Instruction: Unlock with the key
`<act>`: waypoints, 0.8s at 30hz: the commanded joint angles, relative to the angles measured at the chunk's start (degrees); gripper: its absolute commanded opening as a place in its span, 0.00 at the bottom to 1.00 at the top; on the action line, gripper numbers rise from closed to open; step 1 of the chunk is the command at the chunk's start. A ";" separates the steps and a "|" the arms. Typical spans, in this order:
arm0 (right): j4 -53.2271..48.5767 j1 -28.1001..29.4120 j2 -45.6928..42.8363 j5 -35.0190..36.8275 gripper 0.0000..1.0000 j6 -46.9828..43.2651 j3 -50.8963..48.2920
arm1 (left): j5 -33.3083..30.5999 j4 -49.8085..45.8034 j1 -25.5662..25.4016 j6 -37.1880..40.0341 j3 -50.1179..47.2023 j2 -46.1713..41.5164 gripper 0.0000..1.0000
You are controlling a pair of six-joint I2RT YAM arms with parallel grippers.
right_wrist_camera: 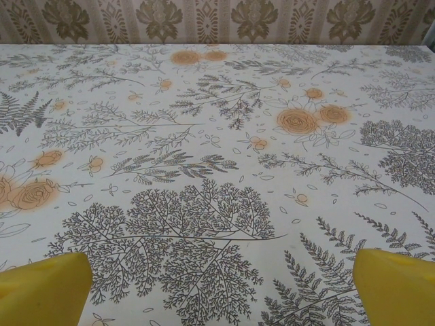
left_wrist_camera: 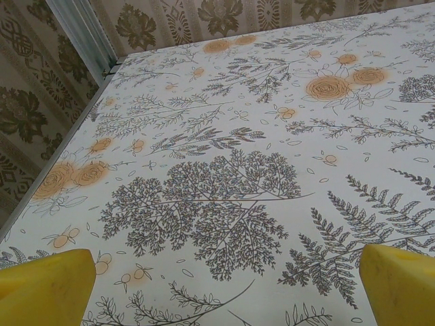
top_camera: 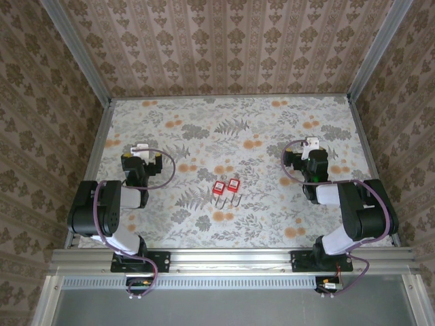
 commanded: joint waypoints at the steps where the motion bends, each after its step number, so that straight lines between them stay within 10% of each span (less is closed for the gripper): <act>1: 0.97 0.22 -0.12 0.94 1.00 0.10 -0.20 | -0.34 -0.79 0.36 -1.19 1.33 -0.80 1.00; 24: 0.35 -0.48 -0.11 -0.72 1.00 0.48 0.16 | 0.02 -1.25 0.41 -1.31 1.59 -0.72 1.00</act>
